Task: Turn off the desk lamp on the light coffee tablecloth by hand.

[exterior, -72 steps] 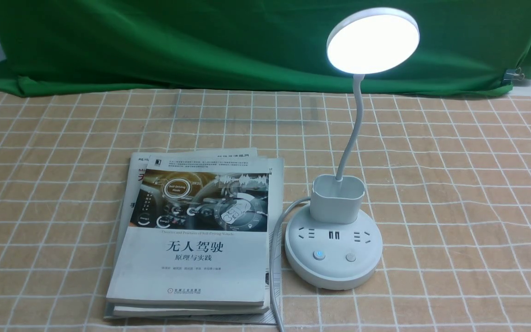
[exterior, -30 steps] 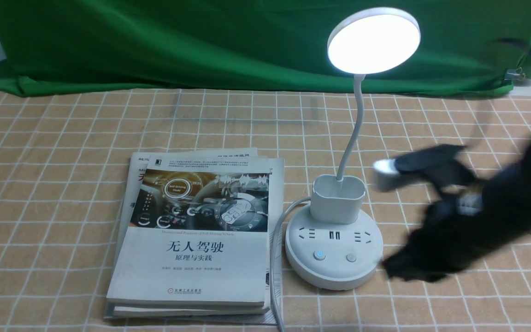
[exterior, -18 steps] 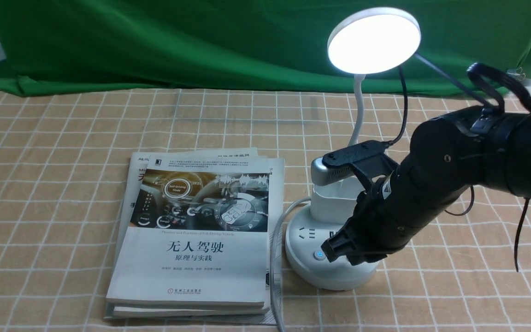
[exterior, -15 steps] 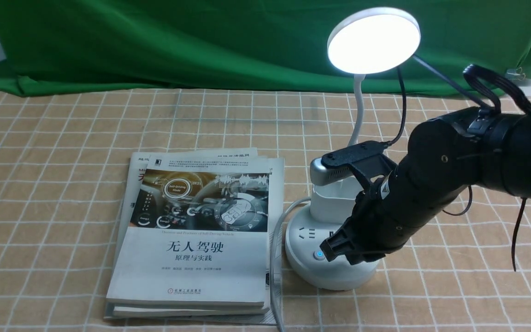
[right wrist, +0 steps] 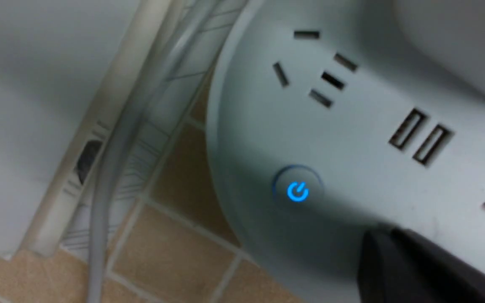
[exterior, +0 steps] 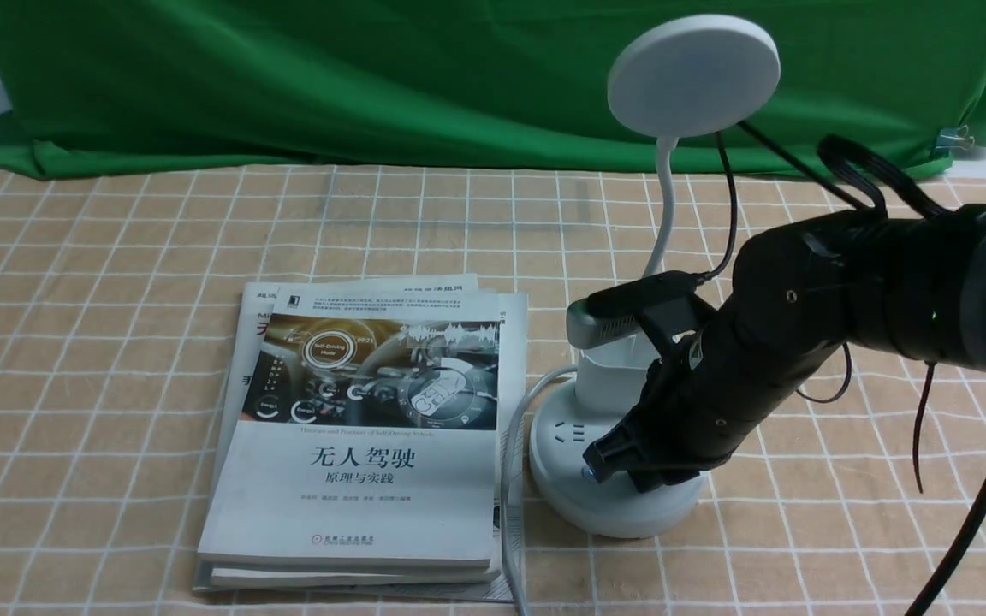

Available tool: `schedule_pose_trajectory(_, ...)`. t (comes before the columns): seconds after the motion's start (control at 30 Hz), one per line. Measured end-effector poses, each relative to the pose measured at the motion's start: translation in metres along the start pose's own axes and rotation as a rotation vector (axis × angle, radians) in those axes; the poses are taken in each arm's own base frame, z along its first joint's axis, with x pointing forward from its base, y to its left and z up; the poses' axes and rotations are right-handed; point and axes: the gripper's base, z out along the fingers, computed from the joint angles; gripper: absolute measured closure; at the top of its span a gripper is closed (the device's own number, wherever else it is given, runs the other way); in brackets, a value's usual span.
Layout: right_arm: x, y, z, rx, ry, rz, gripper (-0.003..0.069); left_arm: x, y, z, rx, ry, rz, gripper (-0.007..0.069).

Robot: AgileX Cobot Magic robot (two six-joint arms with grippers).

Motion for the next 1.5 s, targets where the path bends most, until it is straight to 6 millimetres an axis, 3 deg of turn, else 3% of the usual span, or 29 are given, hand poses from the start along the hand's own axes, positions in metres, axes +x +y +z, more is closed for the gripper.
schedule_pose_trajectory(0.37,0.001,0.001,-0.028,0.011,-0.076,-0.018,0.0623,0.000,0.000,0.000,0.000,0.000,0.000,0.0620)
schedule_pose_trajectory(0.63,0.002,-0.001,-0.002,0.013,-0.002,-0.011,0.0623,0.000,0.000,0.000,0.000,0.000,0.000,0.0620)
schedule_pose_trajectory(0.87,0.001,-0.002,0.000,0.014,-0.010,-0.011,0.0623,0.000,0.000,0.000,0.000,0.000,0.000,0.0620)
schedule_pose_trajectory(1.17,0.000,0.000,-0.027,0.014,-0.084,-0.018,0.0623,0.000,0.000,0.000,0.000,0.000,0.000,0.0620)
schedule_pose_trajectory(1.33,0.001,0.001,-0.033,0.014,-0.094,-0.019,0.0623,0.000,0.000,0.000,0.000,0.000,0.000,0.0620)
schedule_pose_trajectory(1.5,0.014,0.003,-0.059,0.014,-0.141,-0.025,0.0623,0.000,0.000,0.000,0.000,0.000,0.000,0.0620)
